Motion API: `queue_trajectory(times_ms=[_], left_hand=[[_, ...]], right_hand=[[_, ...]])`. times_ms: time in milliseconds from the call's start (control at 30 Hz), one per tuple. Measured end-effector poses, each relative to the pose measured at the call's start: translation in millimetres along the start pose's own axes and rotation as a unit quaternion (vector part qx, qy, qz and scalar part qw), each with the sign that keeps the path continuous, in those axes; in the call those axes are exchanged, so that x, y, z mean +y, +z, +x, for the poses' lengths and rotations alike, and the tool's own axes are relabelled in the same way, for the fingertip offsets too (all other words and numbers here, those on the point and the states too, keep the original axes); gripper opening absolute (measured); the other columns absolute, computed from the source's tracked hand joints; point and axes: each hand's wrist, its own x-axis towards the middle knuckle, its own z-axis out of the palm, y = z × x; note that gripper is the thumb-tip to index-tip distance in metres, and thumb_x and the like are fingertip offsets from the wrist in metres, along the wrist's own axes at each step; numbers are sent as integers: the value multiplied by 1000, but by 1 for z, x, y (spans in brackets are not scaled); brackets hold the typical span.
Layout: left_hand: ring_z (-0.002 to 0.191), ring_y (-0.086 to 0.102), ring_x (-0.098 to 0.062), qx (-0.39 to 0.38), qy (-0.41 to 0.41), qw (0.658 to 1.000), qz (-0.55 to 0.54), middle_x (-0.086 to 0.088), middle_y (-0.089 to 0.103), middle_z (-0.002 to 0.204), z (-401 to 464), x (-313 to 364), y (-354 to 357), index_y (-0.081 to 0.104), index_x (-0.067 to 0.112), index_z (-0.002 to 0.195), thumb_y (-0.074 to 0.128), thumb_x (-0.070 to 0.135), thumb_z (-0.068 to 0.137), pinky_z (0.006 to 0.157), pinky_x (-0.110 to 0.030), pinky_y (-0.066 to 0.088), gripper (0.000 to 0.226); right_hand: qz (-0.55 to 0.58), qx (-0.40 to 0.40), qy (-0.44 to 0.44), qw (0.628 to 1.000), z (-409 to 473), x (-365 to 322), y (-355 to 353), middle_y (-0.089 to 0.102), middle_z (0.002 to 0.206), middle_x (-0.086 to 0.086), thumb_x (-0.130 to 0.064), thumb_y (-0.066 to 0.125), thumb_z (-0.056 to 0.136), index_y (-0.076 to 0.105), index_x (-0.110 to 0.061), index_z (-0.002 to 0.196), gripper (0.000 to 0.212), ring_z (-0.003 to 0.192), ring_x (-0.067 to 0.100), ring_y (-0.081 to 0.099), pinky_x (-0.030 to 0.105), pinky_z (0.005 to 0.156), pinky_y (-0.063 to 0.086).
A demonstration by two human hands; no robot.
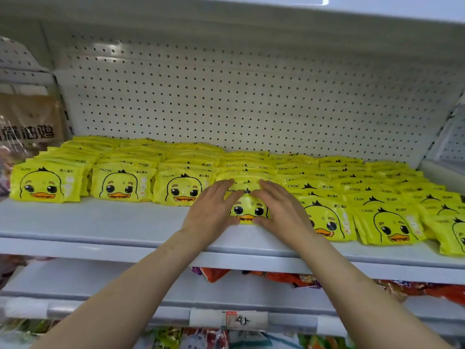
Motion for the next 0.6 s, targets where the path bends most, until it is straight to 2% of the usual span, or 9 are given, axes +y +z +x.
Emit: queue_trajectory(times_ms=[133,333,433,600], left_hand=[[119,56,-34,3,-3,1000,18,-14,58,131,9,-3,2,61,18,124,90,42,52,90,-45,51,82],[117,58,-31,0,-3,999,48,-12,60,129,25,-6,13,64,16,119,92,43,45,92,-42,51,84],[115,59,-31,2,-4,998,55,-12,60,127,34,-8,19,63,16,118,93,43,44,89,-42,53,85],[112,60,-29,9,-12,997,70,-10,62,123,46,-9,23,64,17,114,94,44,40,86,-39,52,84]], right_hand=[[-3,8,5,1000,10,2,5,43,151,5,-35,85,68,59,-23,129,67,140,27,39,39,110,35],[-20,3,8,1000,29,7,7,41,153,3,-32,85,70,56,-22,129,67,142,24,36,38,108,39],[-29,-3,15,999,38,8,6,42,152,4,-31,85,69,55,-21,126,65,139,25,38,39,101,44],[-47,-13,29,998,49,9,4,40,152,0,-31,83,72,51,-24,126,63,139,23,37,37,97,43]])
